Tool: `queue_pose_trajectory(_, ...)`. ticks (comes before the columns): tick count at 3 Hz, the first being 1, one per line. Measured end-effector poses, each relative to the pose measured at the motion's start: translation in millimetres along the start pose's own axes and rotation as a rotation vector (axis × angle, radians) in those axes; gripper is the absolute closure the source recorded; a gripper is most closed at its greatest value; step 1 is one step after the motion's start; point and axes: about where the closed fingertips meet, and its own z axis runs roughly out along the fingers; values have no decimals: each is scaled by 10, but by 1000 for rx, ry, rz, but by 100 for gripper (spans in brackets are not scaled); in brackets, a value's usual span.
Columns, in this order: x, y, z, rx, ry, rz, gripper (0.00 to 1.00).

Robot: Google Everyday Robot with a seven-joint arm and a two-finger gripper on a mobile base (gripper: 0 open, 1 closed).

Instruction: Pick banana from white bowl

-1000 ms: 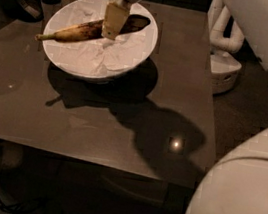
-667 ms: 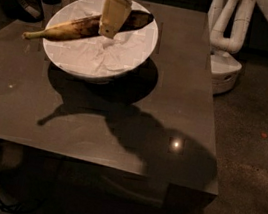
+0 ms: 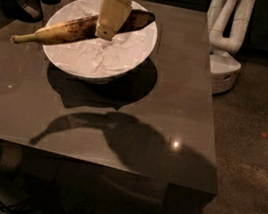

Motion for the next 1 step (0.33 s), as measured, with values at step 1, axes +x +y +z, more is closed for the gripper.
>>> queue_pose_trajectory(1,0,3,-4,0,0,0,100)
